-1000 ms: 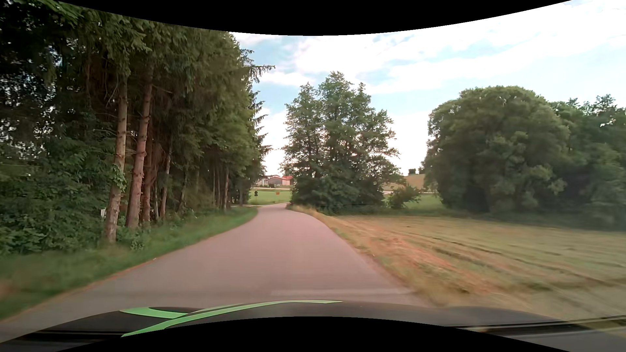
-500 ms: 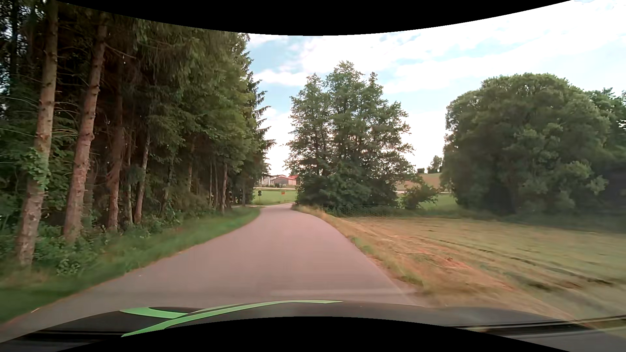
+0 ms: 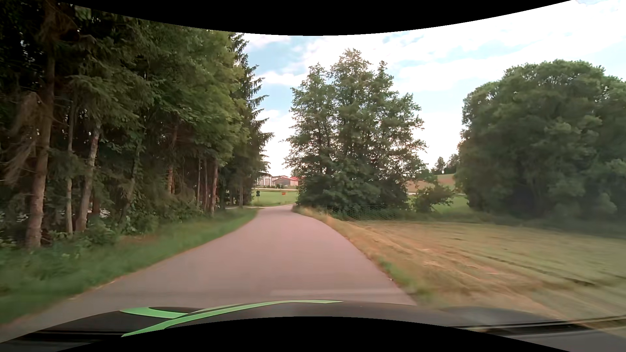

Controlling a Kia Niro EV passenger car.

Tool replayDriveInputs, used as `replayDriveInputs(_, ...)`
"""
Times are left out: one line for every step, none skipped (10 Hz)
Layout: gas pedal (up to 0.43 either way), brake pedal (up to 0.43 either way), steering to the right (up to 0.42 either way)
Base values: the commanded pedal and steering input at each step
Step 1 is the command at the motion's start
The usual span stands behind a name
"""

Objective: Follow the waypoints while adhering to traffic rules and regulations

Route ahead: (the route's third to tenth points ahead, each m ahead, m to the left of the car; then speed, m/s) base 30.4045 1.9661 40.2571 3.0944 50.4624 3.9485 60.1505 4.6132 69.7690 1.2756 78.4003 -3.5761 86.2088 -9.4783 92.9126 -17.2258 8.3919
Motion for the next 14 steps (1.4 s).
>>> replayDriveInputs(0.240, 0.000, -0.012)
replayDriveInputs(0.240, 0.000, -0.013)
replayDriveInputs(0.240, 0.000, -0.015)
replayDriveInputs(0.240, 0.000, -0.020)
replayDriveInputs(0.228, 0.000, -0.024)
replayDriveInputs(0.228, 0.000, -0.029)
replayDriveInputs(0.228, 0.000, -0.033)
replayDriveInputs(0.220, 0.000, -0.036)
replayDriveInputs(0.220, 0.000, -0.036)
replayDriveInputs(0.209, 0.000, -0.037)
replayDriveInputs(0.197, 0.000, -0.037)
replayDriveInputs(0.189, 0.000, -0.036)
replayDriveInputs(0.157, 0.000, -0.037)
replayDriveInputs(0.150, 0.000, -0.037)
